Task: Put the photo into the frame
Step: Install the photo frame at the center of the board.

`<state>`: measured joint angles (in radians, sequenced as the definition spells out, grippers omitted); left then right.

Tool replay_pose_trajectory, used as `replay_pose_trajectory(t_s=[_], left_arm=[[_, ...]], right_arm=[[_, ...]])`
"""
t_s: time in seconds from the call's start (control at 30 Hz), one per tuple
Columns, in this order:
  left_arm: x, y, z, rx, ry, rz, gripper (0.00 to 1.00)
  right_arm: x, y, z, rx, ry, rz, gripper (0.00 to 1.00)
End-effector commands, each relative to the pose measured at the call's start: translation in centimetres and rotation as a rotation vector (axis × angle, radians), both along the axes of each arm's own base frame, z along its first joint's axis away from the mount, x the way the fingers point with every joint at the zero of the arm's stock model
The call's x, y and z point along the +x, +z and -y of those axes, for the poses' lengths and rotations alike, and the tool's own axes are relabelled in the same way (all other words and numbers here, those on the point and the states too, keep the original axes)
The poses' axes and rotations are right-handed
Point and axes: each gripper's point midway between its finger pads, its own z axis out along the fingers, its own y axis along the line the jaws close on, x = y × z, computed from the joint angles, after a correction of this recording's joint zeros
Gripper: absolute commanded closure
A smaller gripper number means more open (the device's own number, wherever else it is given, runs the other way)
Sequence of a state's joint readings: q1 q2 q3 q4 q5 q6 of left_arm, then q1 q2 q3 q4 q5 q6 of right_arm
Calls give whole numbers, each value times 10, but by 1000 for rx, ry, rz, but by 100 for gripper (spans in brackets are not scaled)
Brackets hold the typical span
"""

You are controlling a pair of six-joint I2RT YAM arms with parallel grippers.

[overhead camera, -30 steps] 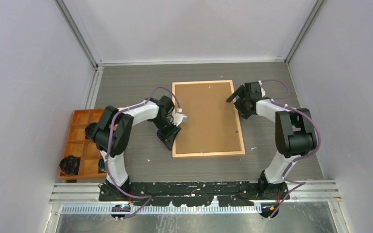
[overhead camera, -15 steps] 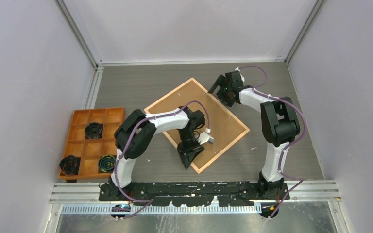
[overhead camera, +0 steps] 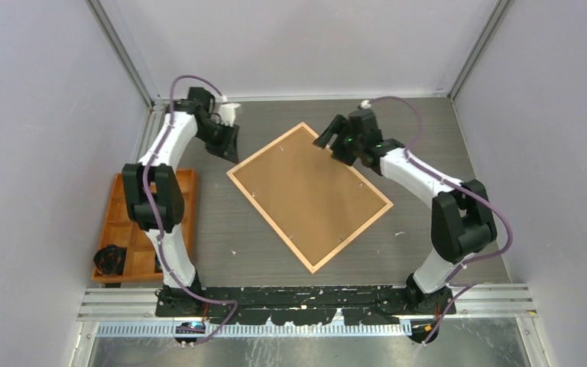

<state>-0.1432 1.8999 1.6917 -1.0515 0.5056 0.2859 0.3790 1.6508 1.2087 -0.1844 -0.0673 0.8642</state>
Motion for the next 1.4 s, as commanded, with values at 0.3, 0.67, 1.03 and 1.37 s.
replay_pose_trajectory(t_s=[0.3,0.67,1.03,1.37], left_arm=[[66,-76,-53,34,322,-163,71],[54,-88,-56,59,289,-177,74],[51,-93,-58,71,291,-181,75],[51,-94,-57,73,287,-172,76]], right_arm=[[-62,-41,-204,181,406,-94,34],[-73,-72,-250,225,473,-159,36],[-84,-93,-258,199,496,-209,38],[-98,-102,-266,172,523,-248,39]])
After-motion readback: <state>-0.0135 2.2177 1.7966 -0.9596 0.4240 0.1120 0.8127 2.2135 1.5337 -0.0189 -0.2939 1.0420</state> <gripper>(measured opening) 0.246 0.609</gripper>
